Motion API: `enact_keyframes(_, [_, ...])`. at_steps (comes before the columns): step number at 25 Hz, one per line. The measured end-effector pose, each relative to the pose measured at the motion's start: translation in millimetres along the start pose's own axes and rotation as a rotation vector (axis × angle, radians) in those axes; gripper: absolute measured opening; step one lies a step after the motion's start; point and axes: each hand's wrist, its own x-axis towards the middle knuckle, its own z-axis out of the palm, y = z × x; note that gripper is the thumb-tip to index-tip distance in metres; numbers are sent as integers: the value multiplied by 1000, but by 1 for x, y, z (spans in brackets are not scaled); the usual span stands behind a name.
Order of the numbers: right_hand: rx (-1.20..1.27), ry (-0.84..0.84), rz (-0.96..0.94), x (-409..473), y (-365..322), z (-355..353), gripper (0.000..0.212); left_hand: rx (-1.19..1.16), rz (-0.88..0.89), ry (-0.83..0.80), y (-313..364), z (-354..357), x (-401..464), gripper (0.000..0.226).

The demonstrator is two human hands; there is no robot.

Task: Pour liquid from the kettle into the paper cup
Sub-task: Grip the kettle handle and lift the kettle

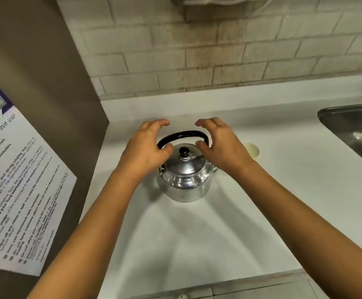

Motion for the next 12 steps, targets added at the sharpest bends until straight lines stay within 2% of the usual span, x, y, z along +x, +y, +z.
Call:
enact_keyframes(3, [-75, -33, 17, 12, 9, 14, 45, -10, -15, -32, -13, 14, 11, 53])
enact_keyframes(9, [-11, -125, -22, 27, 27, 22, 33, -119, 5, -92, -16, 38, 30, 38])
enact_keyframes(12, [24, -151, -42, 30, 31, 22, 30, -98, -51, -43, -12, 46, 34, 27])
